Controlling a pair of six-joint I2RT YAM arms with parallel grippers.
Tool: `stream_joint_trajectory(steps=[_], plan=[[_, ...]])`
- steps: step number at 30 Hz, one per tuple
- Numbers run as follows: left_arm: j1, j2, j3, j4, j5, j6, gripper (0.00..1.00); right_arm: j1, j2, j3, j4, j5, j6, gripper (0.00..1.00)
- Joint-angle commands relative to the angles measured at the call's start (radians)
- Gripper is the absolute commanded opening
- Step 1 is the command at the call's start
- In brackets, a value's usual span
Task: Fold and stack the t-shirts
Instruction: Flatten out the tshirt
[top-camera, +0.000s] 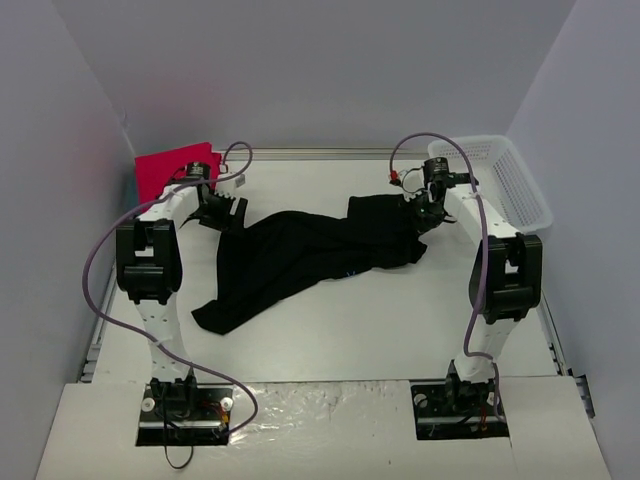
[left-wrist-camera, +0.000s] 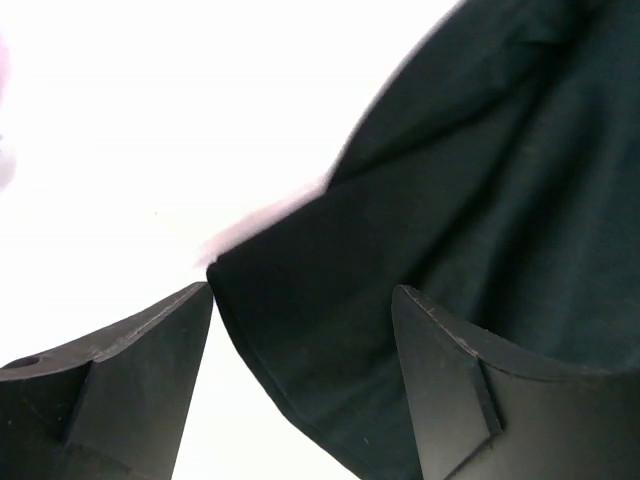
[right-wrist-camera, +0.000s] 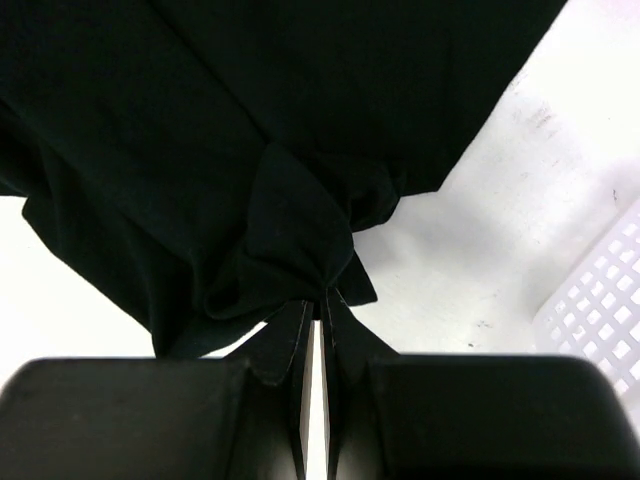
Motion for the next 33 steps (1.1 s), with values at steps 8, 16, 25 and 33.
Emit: stream_joint_trajectory(steps=[8, 16, 25, 33], plan=[[0.009, 0.059, 0.081, 0.005, -0.036, 0.036, 0.59, 0.020, 0.020, -0.014, -0.001, -0.001, 0.015, 0.00], [0.009, 0.020, 0.070, -0.029, -0.008, 0.053, 0.02, 0.021, 0.011, -0.022, 0.001, 0.006, 0.017, 0.00], [0.064, -0.211, 0.067, 0.005, -0.135, -0.019, 0.02, 0.013, -0.018, 0.107, -0.015, 0.097, 0.009, 0.00], [0.108, -0.579, 0.018, -0.033, -0.197, -0.014, 0.02, 0.001, -0.170, 0.219, -0.024, 0.138, 0.004, 0.00]])
